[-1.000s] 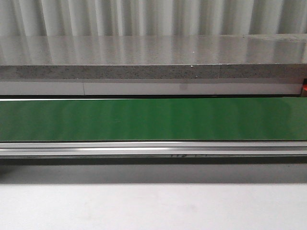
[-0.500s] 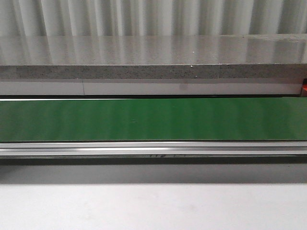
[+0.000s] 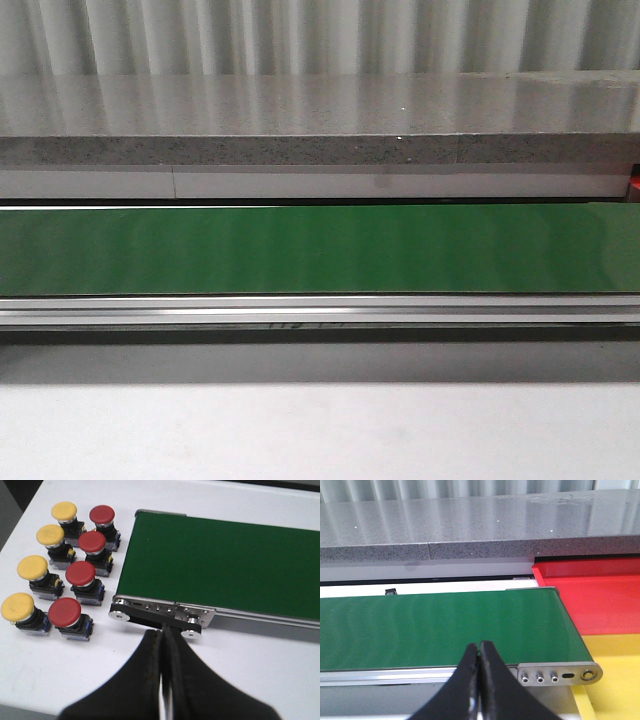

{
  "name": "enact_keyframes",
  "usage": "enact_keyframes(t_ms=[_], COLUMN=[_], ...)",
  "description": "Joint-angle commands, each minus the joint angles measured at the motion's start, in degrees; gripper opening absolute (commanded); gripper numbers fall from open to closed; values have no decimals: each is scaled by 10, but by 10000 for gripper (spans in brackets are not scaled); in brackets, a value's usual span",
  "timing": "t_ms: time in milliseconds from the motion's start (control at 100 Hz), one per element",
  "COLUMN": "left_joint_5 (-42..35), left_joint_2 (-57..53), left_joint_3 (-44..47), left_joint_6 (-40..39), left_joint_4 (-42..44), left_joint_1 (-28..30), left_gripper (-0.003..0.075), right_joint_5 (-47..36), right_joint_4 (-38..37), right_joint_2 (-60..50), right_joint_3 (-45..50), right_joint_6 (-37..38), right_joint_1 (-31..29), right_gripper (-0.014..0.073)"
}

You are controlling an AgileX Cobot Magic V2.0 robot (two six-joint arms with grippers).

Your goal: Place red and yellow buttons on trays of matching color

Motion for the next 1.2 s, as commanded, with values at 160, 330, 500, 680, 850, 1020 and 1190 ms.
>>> enact_keyframes(t_ms=[160, 330, 500, 680, 850, 1020, 1190], left_joint_5=[-19, -16, 0, 31, 37, 37, 29], left_joint_2=[28, 31, 31, 31, 36, 81, 158], left_joint_3=[-20, -20, -20, -20, -20, -20, -20], left_joint_6=[-3, -3, -19, -41, -101, -165, -210], left_joint_4=[13, 22, 22, 20, 49, 113, 152], left_joint_1=[-4, -4, -4, -4, -4, -4, -1], left_gripper=[-19, 44, 333, 627, 637, 636, 628], right_joint_5=[-47, -47, -47, -47, -47, -47, -47], right_joint_4=[-6, -6, -6, -6, -6, -6, -6], right_joint_2=[-10, -10, -10, -10, -10, -10, -10], right_joint_3=[0, 0, 0, 0, 0, 0, 0], right_joint_6=[1, 1, 1, 1, 1, 1, 1], right_joint_1=[1, 1, 1, 1, 1, 1, 1], right_gripper=[-67, -67, -67, -67, -67, -67, -67])
